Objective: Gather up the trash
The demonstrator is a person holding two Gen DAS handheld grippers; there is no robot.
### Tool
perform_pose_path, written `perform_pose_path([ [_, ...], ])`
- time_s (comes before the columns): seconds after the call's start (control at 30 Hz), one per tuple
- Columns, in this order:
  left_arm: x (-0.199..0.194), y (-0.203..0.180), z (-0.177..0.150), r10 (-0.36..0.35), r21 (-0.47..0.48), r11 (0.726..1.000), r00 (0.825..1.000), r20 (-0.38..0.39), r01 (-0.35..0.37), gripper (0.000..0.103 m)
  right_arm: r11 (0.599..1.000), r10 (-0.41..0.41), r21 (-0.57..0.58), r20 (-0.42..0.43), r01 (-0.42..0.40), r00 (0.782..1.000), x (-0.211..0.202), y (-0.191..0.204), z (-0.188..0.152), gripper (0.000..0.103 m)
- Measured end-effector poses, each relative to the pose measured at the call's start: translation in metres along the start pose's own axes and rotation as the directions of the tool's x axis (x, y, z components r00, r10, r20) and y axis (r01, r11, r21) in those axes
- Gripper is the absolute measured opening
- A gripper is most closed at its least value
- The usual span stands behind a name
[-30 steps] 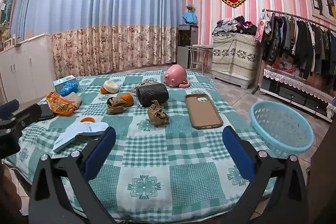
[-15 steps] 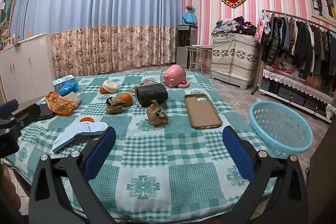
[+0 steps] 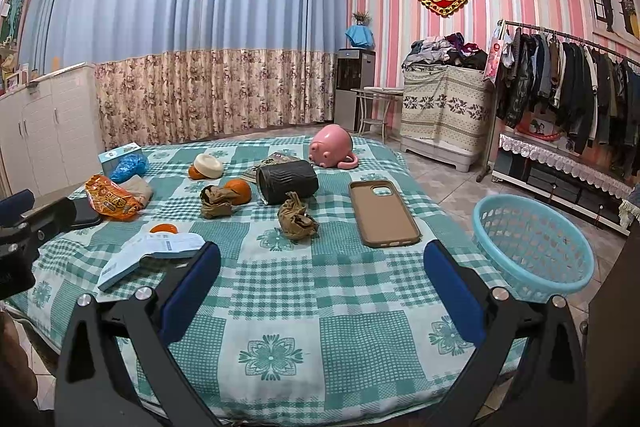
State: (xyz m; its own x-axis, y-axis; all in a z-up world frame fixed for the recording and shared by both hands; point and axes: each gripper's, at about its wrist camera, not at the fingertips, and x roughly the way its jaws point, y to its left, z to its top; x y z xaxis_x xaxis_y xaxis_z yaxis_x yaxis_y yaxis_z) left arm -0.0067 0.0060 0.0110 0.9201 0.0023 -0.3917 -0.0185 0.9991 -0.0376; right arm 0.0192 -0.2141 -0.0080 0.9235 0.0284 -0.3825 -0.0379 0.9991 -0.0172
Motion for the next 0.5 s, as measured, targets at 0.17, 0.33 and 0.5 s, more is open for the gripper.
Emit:
perform_pose_path([
  [0.17, 0.0000, 0.0000, -0.0001, 0.000, 0.000, 1.000, 1.000, 0.000, 0.000, 0.098, 1.000, -0.001, 0.001, 0.001, 0.001, 1.000, -0.0009, -0.0008, 0.0007, 0.099],
  [0.33, 0.0015, 0.0011, -0.0026, 0.001, -0.002, 1.000, 1.000, -0.002, -0.001, 0.098, 1.000, -0.001, 0.000, 0.001, 0.001, 1.000, -0.0012, -0.0008, 0.0007, 0.099],
  [0.5, 0.0023, 0.0007, -0.0026, 0.002, -0.002, 1.000, 1.000, -0.001, -0.002, 0.098, 1.000, 0.000, -0.001, 0.000, 0.000, 1.000, -0.0010, -0.0006, 0.0007, 0.099],
])
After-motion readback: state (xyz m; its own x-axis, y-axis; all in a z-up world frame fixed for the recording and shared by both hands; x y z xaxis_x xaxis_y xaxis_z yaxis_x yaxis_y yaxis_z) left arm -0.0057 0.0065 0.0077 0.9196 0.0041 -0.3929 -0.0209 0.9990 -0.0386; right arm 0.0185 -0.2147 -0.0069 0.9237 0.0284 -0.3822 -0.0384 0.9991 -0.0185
